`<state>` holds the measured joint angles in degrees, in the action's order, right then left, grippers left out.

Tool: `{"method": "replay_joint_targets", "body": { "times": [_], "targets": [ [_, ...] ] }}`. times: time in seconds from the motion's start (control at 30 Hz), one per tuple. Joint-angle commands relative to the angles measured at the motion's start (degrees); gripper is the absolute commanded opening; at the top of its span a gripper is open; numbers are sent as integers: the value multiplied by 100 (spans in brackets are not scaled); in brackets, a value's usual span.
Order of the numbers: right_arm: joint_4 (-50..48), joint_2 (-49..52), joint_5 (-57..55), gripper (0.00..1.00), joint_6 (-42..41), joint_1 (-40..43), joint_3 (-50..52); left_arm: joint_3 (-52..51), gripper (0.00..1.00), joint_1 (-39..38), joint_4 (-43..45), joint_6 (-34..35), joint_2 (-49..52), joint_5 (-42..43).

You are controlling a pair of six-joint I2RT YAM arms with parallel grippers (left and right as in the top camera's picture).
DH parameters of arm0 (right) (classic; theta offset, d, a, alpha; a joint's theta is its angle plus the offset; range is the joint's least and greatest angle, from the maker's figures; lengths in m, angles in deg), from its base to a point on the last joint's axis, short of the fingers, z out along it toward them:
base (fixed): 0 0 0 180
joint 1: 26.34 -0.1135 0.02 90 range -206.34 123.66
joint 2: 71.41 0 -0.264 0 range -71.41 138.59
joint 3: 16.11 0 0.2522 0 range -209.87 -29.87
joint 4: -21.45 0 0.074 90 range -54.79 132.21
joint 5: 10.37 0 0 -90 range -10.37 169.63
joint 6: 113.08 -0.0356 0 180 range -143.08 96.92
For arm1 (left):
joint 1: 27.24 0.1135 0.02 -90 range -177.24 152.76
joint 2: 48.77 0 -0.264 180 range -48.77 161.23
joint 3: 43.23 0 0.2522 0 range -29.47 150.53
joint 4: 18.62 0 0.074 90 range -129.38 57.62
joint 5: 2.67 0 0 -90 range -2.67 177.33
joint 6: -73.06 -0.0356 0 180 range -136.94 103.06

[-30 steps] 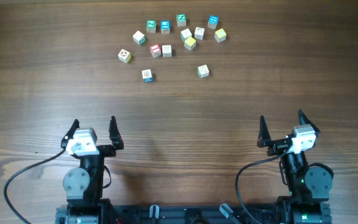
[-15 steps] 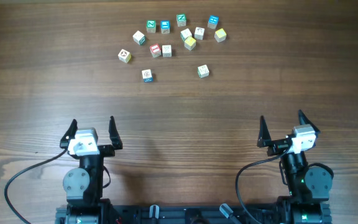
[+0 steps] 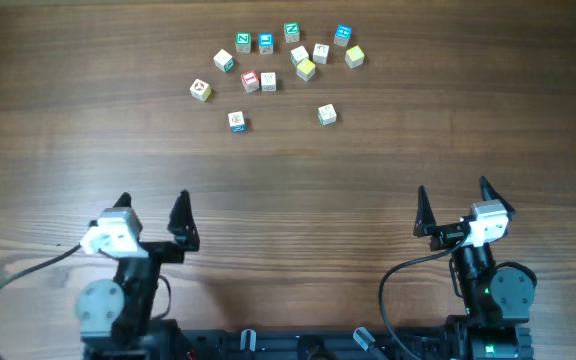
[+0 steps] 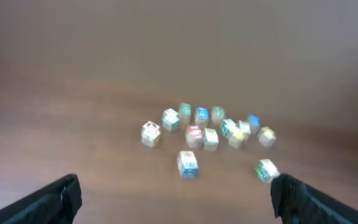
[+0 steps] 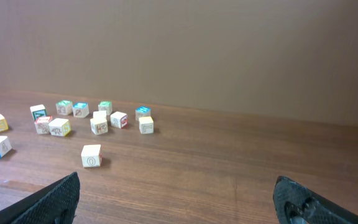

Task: Form a tower
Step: 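Move the left gripper over the white block with red shell picture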

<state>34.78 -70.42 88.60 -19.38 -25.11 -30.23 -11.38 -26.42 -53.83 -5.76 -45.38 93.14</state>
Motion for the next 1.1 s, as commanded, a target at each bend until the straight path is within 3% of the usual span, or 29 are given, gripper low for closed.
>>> {"method": "replay_joint_targets", "body": {
  "times": [0.0, 0.23, 0.33, 0.57, 0.67, 1.0, 1.03, 1.07],
  "targets": [
    [-31, -57, 68, 100, -85, 24, 7, 1504, 100, 31, -1147, 345, 828, 321],
    [-31, -57, 68, 100, -85, 24, 7, 4507, 100, 31, -3025, 343, 3534, 667],
    [-31, -57, 68, 100, -85, 24, 7, 6441, 100, 31, -3783, 343, 5171, 837],
    [-31, -57, 68, 100, -85, 24, 7, 10271, 100, 31, -4854, 343, 8039, 1805],
    [-31, -57, 68, 100, -85, 24, 7, 11392, 100, 31, -5353, 334, 9003, 1904],
    [-31, -57, 68, 100, -85, 24, 7, 11580, 100, -17, -5427, 258, 10754, 1727],
    [-31, -57, 68, 100, -85, 24, 7, 11580, 91, -24, -5497, 258, 10865, 1709],
    [-31, -57, 68, 100, -85, 24, 7, 11578, 51, -37, -5606, 258, 10961, 1709]
  ]
}}
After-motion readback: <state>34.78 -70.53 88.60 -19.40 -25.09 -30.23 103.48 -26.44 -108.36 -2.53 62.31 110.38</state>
